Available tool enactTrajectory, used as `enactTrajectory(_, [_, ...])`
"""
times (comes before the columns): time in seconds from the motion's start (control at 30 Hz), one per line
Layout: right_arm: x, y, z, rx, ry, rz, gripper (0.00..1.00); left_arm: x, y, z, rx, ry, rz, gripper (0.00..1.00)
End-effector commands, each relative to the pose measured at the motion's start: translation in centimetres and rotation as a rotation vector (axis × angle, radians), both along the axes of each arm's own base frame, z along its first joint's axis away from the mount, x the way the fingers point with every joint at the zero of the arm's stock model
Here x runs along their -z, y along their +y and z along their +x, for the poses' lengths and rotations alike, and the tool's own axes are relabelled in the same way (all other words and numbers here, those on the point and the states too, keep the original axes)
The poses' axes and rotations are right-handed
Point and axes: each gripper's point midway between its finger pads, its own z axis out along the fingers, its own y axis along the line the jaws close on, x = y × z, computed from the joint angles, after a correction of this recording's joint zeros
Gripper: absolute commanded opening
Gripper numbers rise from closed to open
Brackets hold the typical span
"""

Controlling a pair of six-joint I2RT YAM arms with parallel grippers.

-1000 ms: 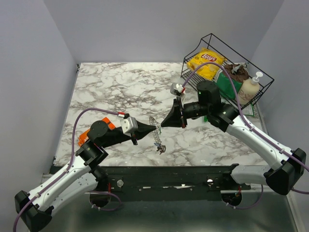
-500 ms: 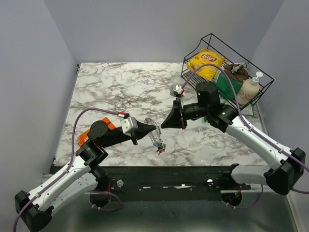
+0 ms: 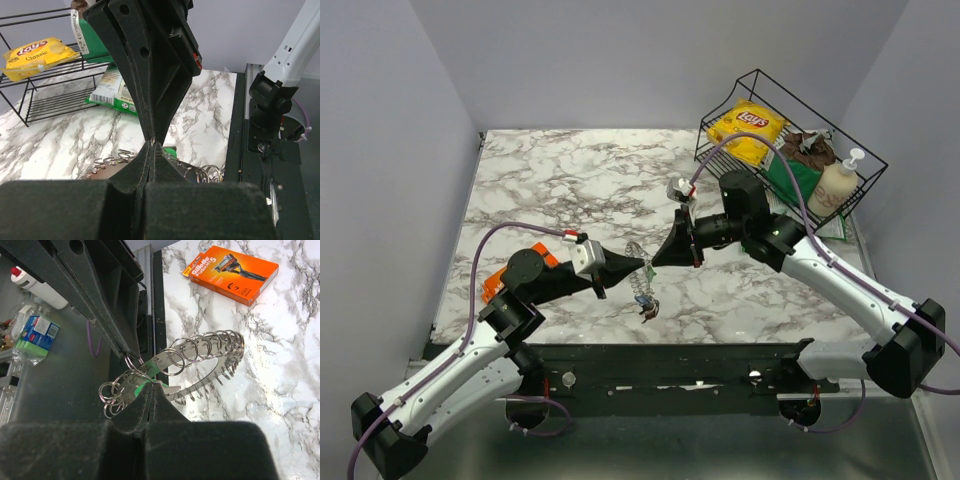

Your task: Put the keys on the keyring

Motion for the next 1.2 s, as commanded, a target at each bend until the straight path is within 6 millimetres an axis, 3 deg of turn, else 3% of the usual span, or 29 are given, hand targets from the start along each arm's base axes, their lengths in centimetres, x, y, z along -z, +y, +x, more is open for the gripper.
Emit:
enactTrajectory(0.0, [0.7, 0.3, -0.3, -0.03, 0.013, 0.0, 0.01, -3.3, -0.1, -0.6, 0.028, -0.076, -0.079, 0.0])
enactTrajectory(0.3, [0.3, 0.5, -0.3, -0.034, 0.013, 0.012, 0.01, -3.2, -0.3, -0.5, 0.031, -0.07, -0.077, 0.0])
enactTrajectory(1.17, [2.3, 0.5, -0.3, -0.037, 0.066, -0.035, 0.01, -4.3, 0.1, -0.5, 0.012, -0.093, -0.1, 0.0])
